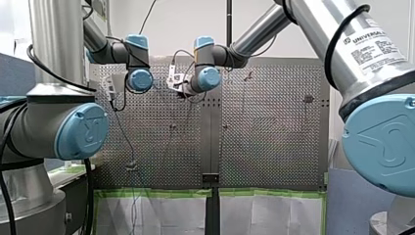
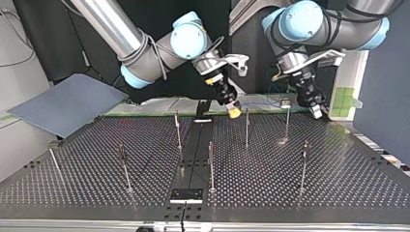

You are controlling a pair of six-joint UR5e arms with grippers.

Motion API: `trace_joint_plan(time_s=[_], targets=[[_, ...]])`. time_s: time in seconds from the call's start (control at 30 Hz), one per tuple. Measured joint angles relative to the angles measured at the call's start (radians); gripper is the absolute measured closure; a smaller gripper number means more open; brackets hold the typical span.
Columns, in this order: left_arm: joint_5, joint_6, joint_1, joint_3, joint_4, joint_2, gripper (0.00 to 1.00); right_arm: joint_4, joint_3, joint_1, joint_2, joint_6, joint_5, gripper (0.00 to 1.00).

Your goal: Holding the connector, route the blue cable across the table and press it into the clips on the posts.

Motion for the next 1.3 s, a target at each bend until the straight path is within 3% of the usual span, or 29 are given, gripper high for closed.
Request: trace_joint_plan(time_s=[0.27, 0.6, 0.9, 1.3], targets=[[0.063, -0.005, 0.031, 0.024, -0.026, -0.02, 1.0, 0.058, -0.062, 0.006, 0.005, 0.015, -0.001, 1.0], [0.135, -0.009, 0.048, 0.037, -0.041, -0.02, 1.0, 0.095, -0.14, 0.001, 0.006, 0.021, -0.002, 1.0], [0.15, -0.018, 0.065, 0.067, -0.045, -0.022, 1.0, 0.124, -0.219, -0.001, 0.016, 0.021, -0.002, 1.0], [0.161, -0.029, 0.105, 0.136, -0.055, -0.049, 1.0, 0.123, -0.326, 0.016, 0.089, 0.014, -0.003, 1.0]])
